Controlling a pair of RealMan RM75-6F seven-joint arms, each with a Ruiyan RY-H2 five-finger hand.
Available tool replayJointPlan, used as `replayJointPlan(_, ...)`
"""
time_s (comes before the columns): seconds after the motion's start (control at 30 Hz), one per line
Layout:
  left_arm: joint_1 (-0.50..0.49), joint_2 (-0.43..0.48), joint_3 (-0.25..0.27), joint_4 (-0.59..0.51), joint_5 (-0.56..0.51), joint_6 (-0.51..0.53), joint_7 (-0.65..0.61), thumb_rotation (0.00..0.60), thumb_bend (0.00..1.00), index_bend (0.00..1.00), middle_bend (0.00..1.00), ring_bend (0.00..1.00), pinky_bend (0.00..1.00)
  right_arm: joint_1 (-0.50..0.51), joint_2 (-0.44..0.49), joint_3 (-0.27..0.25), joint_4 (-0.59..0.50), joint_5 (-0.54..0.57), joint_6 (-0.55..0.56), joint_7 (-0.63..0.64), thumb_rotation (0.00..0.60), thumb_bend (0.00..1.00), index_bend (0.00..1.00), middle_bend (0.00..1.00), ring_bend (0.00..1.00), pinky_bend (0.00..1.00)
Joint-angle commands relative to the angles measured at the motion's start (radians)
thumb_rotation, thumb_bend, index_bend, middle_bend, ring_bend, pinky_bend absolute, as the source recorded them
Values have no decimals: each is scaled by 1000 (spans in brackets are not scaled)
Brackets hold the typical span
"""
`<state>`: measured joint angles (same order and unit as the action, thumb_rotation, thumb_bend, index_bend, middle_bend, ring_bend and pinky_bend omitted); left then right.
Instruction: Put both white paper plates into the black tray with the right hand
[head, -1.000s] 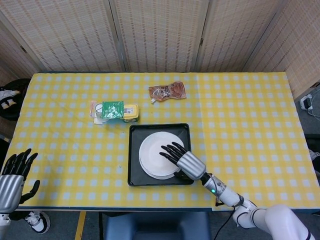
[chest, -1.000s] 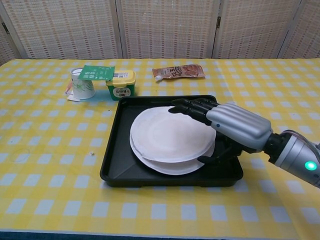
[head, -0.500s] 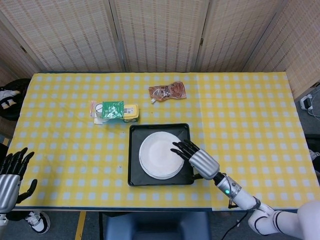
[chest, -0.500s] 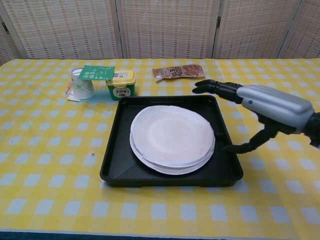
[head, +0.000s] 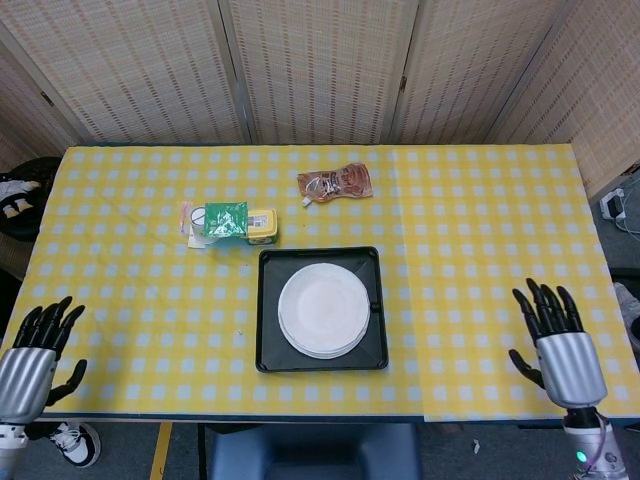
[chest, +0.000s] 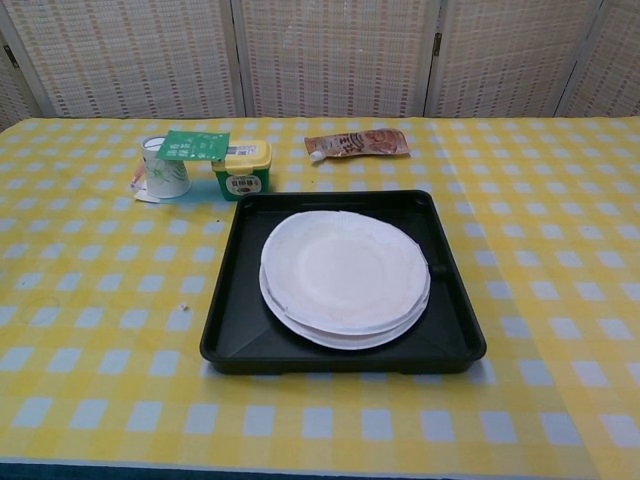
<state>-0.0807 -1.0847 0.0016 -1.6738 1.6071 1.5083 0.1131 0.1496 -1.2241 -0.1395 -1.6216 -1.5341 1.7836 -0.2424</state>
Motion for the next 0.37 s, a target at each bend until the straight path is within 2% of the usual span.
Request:
replayJointPlan(0.03, -7, -19, 8, -4, 11, -14, 37, 600, 463, 0, 0, 0, 0, -110, 51, 6, 5, 34, 93, 86, 600, 244, 0, 0, 0, 0)
replayJointPlan(0.17, -11, -36, 0, -1, 3, -15, 66, 600, 463, 0, 0, 0, 0, -125, 73, 15, 12, 12, 81, 133, 600, 243, 0, 0, 0, 0)
replayJointPlan(0.37, -3, -42, -4, 2, 4, 7, 78, 600, 463, 0, 0, 0, 0, -127, 89, 32, 5, 11, 14, 134, 600, 244, 0, 0, 0, 0)
